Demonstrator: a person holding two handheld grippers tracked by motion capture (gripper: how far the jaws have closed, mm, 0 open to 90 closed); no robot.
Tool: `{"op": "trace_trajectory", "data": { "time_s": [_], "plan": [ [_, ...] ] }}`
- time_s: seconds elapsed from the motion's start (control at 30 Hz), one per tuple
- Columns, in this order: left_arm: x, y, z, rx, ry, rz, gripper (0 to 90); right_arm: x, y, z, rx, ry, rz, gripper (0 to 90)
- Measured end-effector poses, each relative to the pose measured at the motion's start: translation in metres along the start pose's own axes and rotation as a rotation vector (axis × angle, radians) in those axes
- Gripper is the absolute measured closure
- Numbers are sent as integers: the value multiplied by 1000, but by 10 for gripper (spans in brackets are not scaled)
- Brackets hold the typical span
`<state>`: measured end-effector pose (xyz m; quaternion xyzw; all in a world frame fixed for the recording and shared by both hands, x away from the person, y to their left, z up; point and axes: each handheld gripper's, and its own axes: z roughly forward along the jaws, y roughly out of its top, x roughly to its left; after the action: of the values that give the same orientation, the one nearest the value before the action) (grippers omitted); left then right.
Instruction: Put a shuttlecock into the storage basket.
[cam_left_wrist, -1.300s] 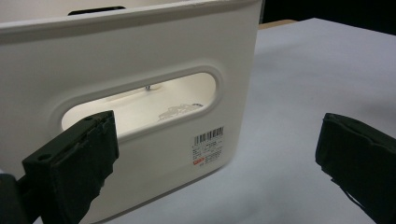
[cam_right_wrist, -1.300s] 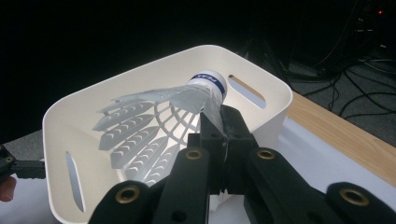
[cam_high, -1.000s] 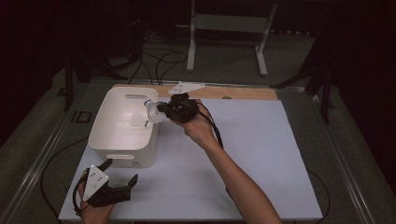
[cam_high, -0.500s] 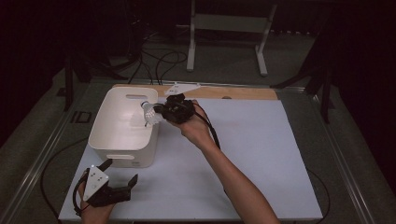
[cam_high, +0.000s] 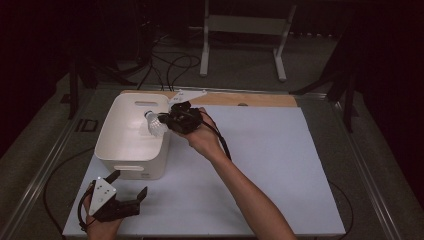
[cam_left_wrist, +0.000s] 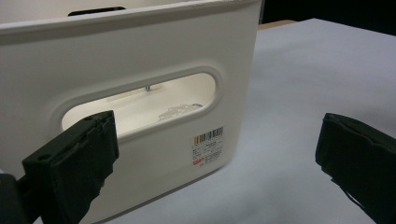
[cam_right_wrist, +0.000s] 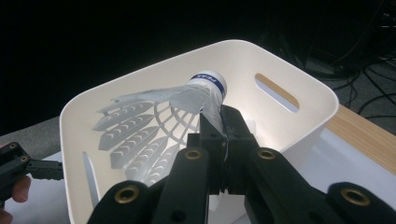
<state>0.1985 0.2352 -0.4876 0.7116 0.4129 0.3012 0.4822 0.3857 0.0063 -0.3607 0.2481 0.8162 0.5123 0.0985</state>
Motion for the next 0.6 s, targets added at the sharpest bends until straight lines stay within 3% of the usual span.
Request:
{"op": "trace_trajectory", "data": {
  "time_s": [0.6],
  "plan": [
    [0,0,0,1,0,1,0,10,-1,12,27,34,-11,887]
  ]
}}
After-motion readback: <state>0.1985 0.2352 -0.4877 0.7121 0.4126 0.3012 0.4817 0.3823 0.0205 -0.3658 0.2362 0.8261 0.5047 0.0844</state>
